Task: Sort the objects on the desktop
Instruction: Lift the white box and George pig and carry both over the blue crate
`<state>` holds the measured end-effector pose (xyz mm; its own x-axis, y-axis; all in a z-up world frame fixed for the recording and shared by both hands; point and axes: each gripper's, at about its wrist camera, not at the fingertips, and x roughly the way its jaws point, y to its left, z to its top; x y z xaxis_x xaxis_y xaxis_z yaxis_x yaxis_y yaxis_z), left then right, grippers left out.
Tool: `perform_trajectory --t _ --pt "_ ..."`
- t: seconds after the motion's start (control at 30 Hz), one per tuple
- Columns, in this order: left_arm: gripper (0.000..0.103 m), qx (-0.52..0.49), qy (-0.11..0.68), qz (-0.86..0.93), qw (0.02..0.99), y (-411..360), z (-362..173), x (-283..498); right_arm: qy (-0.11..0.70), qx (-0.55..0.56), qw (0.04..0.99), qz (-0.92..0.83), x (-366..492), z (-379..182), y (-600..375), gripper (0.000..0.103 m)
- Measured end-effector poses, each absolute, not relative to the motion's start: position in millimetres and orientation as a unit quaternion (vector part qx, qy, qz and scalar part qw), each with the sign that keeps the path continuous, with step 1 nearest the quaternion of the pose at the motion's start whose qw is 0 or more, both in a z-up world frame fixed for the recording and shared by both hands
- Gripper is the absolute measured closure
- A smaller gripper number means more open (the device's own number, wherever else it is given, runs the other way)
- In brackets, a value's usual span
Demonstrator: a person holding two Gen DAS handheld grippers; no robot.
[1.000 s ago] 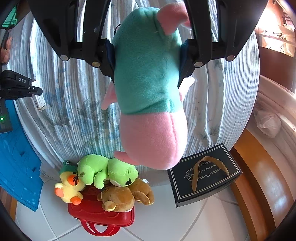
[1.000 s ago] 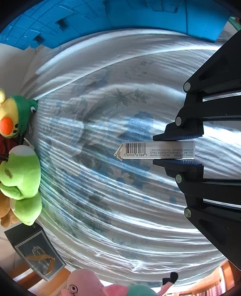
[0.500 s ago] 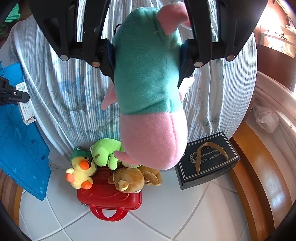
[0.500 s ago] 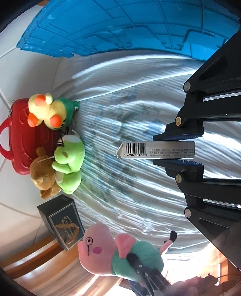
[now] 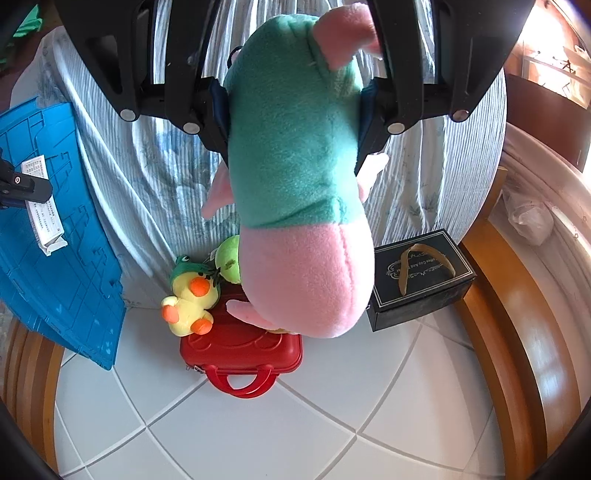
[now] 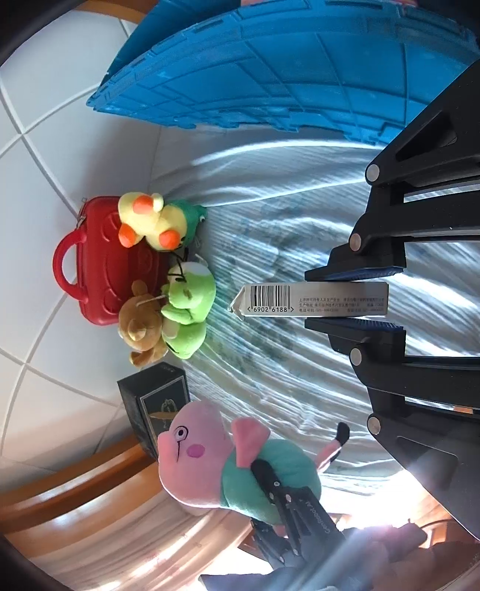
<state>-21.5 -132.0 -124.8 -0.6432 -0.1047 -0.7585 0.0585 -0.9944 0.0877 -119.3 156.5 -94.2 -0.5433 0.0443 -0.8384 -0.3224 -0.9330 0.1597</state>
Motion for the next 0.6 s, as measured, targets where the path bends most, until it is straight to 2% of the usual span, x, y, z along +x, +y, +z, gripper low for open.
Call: perform_trajectory --t 0.6 --pt "0.05 0.358 -0.05 -0.932 -0.009 -39 -39 -18 0.161 -0.388 0.097 0.902 -55 -10 192 0.085"
